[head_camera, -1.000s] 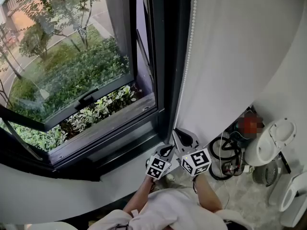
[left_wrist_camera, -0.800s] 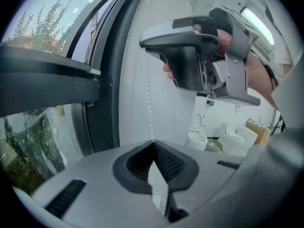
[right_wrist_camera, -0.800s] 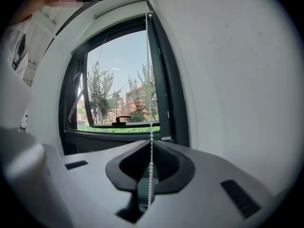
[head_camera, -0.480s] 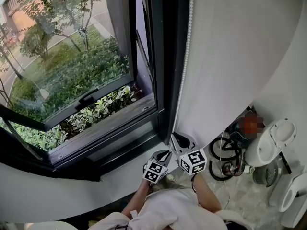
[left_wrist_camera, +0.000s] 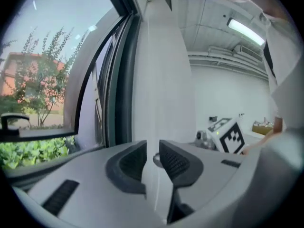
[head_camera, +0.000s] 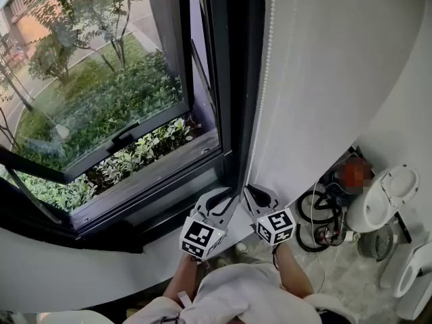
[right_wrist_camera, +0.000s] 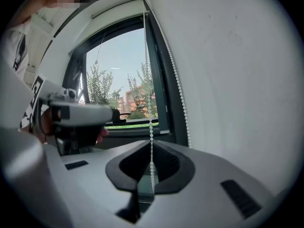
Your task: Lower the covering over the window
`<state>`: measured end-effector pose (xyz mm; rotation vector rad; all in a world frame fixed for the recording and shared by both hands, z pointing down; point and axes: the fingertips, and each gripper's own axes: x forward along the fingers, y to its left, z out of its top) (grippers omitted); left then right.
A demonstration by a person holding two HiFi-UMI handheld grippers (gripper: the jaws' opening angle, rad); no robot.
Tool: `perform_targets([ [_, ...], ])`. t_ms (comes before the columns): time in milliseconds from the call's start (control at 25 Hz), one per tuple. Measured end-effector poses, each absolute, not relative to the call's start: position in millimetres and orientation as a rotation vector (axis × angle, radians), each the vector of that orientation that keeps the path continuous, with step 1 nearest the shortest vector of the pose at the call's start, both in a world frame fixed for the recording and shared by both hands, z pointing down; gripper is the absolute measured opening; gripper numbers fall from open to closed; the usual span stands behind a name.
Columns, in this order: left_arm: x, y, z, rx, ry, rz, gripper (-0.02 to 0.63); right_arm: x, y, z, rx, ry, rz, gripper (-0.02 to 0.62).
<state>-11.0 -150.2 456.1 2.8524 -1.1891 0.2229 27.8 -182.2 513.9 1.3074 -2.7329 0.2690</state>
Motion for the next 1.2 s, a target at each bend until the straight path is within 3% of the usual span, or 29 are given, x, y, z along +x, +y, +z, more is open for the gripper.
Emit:
perform_targets([
  [600,21,-190,273,3.127,-1.286,-0.067,0.087,26,-177,512,1.303,-2.733,0.274,0.008],
  [800,32,-203,262,3.139,-1.253,-0.062,0.079,23,-174,511,1.291,-2.735,0.270,0.008],
  [840,34,-203,262,3.139,-1.240,-0.078,0.028,22,-174,511,1.290,-2.736,0.268,0.008],
  [880,34,-203,263,3.136,-1.233,-0.100,0.018,21,-174,511,1.288,-2.735,0.265,0.008],
  [1200,28,-207,289,3.091,-1.258,-0.055,0.014,17,-174,536,1.243,-2.682,0.312,0.008],
])
